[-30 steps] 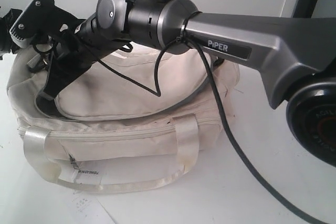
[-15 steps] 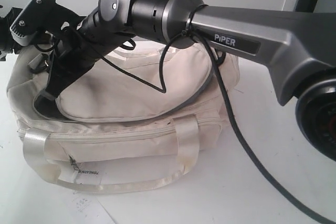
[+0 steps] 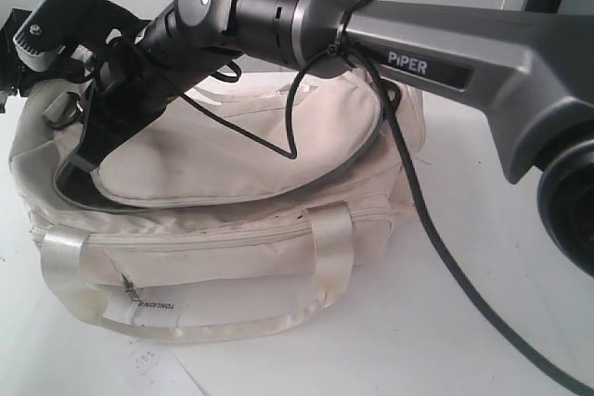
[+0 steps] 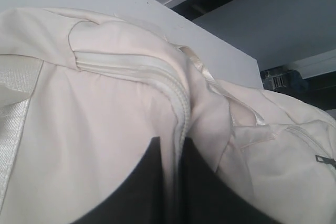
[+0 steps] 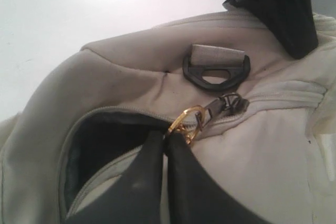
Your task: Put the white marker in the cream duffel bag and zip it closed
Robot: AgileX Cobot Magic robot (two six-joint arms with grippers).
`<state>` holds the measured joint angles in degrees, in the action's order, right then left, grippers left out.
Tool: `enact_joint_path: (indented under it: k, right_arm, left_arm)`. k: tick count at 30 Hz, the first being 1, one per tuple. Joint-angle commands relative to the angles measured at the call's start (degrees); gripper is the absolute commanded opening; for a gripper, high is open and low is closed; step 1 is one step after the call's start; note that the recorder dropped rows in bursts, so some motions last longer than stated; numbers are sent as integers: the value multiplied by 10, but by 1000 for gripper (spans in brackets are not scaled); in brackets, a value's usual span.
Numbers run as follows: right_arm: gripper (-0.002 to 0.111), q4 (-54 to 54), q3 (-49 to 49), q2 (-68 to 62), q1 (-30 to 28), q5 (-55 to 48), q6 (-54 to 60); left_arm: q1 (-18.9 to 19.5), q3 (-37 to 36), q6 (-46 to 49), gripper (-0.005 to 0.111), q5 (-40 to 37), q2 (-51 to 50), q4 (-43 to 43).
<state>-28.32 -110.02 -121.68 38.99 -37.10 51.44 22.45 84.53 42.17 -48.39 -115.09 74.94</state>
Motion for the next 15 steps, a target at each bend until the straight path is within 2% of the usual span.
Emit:
enact_joint_path:
  k: [1,7,10,12,13,14,15]
  right_arm:
    - [0,-32,1,16,20,-91,-2]
    - [0,-32,1,16,23,-127,-2]
    - [0,-32,1,16,23,-95,-2]
    - [0,-31,1,16,23,-21,-32]
    - [2,-31,1,16,23,53,-68]
    - [6,-31,1,16,23,83,-69]
    - [17,-32,1,13,23,124,-68]
  left_arm:
    - [12,2,-15,0,79,2,48]
    - [14,2,-15,0,78,2,51]
    - [14,2,-14,0,68,2,51]
    - [14,2,-14,0,65,2,51]
    - [14,2,-13,0,63,2,51]
    - [14,2,-13,0,62,2,50]
    - [14,2,-13,0,59,2,50]
